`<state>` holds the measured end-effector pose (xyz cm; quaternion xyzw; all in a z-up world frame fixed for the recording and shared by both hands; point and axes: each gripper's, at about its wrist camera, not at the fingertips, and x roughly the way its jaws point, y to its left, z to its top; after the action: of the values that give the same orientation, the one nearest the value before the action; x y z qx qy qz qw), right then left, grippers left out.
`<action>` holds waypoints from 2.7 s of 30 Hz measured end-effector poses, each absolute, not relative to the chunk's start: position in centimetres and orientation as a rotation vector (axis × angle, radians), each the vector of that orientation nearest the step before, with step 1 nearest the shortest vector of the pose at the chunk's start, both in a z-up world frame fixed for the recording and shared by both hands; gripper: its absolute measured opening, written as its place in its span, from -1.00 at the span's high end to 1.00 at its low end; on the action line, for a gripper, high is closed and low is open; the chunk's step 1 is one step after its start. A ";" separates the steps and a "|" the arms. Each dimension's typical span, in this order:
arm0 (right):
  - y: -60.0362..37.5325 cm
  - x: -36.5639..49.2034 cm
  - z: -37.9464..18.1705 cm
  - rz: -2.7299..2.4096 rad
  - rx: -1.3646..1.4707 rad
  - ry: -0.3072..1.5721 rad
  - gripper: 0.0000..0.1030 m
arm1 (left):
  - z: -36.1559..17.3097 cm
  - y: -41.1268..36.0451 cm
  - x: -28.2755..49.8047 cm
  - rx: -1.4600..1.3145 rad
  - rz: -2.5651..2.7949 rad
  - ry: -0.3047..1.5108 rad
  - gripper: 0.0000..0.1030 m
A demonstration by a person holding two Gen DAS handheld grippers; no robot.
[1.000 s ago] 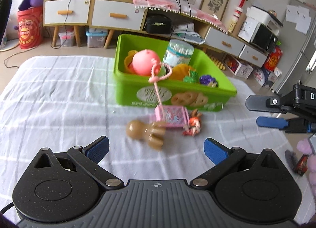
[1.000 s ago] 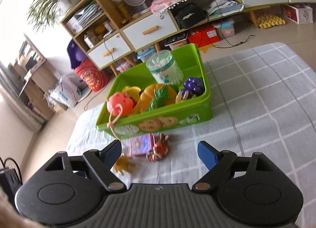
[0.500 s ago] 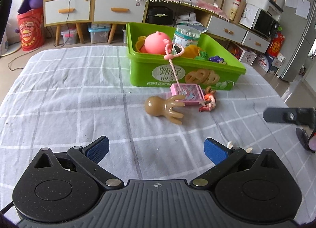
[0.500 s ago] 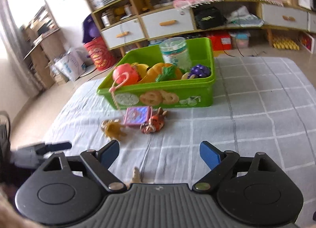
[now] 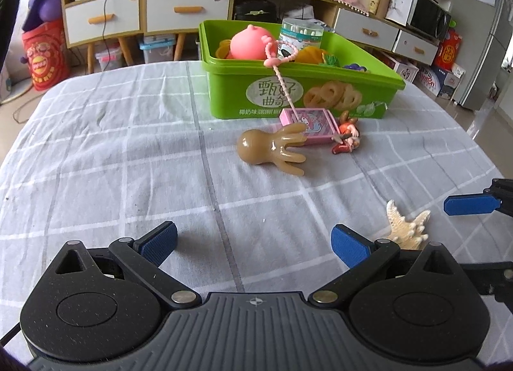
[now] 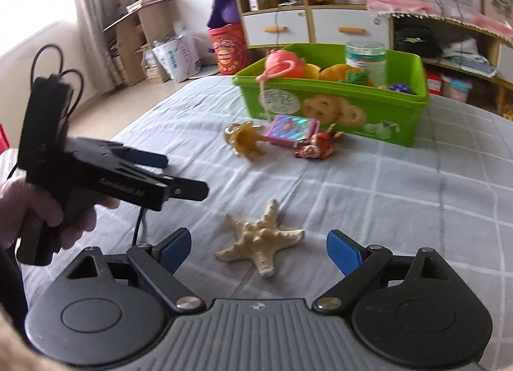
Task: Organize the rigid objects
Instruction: 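Move the left tool to the second tan octopus while the right tool approaches the starfish, then grasp the tan octopus with the left tool while the right tool grasps the beige starfish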
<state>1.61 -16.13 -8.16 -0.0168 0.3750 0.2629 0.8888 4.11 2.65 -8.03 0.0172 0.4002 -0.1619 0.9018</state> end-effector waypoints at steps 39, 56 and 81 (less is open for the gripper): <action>-19.3 5.0 -10.3 0.267 -0.096 0.762 -0.45 | -8.8 -1.0 8.8 0.086 -0.291 0.698 -0.89; -16.7 5.9 -10.5 0.297 -0.091 0.755 -0.45 | -7.6 0.0 8.3 0.008 -0.298 0.721 -0.25; -15.6 7.0 -8.1 0.288 -0.043 0.828 0.04 | -6.1 -0.2 8.0 -0.062 -0.299 0.766 -0.24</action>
<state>6.97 -15.60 -8.13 -0.0211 0.4008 0.1393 0.9052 7.98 -0.24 -6.12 -0.0303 0.3723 -0.1453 0.9162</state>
